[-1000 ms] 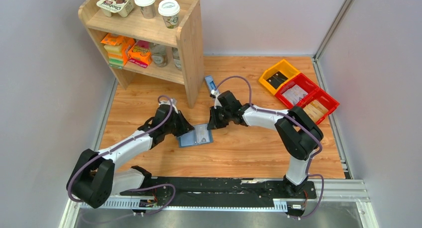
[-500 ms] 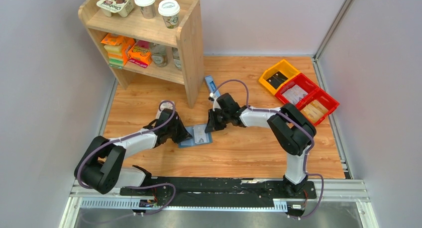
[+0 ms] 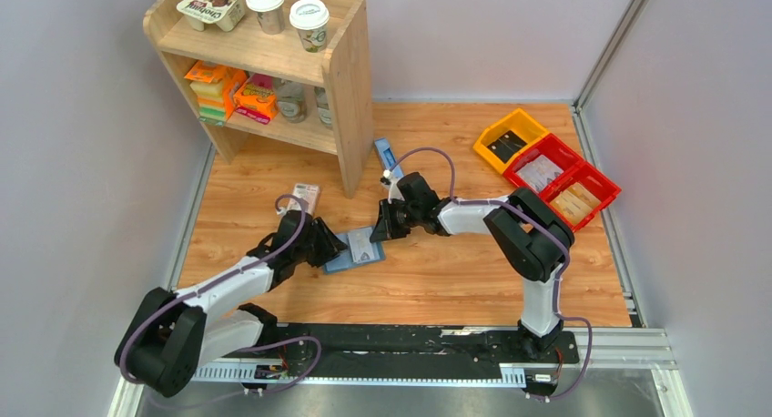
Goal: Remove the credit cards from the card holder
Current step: Remove the credit card from the card holder.
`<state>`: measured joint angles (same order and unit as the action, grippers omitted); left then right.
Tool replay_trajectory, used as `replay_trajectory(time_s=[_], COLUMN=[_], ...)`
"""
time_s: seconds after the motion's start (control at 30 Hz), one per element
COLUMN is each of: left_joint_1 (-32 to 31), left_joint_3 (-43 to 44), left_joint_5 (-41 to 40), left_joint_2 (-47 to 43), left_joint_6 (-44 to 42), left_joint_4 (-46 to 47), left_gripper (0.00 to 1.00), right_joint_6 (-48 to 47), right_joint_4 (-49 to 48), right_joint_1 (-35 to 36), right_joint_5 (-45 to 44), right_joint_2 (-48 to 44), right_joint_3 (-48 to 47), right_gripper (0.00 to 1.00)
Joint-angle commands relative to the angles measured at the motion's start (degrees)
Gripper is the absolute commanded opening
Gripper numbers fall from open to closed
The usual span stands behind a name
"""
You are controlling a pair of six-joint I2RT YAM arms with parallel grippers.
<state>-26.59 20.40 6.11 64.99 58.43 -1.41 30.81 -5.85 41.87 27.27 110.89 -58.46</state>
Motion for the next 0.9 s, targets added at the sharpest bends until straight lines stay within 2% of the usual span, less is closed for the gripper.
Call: replay_trajectory(time_s=[0.0,0.1,0.3,0.7,0.87], left_joint_1=[0.05,0.05,0.05,0.05,0.13], left_joint_3=[-3.17,-4.93,-4.32,-1.86,-1.33], left_joint_5=[-3.21,-1.98,4.17,4.53,6.11], left_joint_2=[-7.14,-8.21,-4.79,2.68,5.05], left_joint_6=[2.65,2.91,1.77,0.81,0.63], left_joint_4=[5.08,9.22,18.36,16.35,18.46], left_gripper=[0.48,0.57,0.59,0.59,0.58], right_joint_6=[-1.54,-1.54,-1.54,-1.36,-1.19], right_joint_4=[4.44,4.44,4.44,4.35,4.27], right_joint_1=[0.50,0.50,0.50,0.50,0.50], right_joint_5=[-4.24,-4.24,-4.24,-4.06,-3.89], right_joint_2=[3.37,3.45,3.45,3.19,3.28], right_joint_3=[2.73,2.56,2.64,2.38,2.38], right_gripper=[0.07,0.07,0.07,0.07,0.07])
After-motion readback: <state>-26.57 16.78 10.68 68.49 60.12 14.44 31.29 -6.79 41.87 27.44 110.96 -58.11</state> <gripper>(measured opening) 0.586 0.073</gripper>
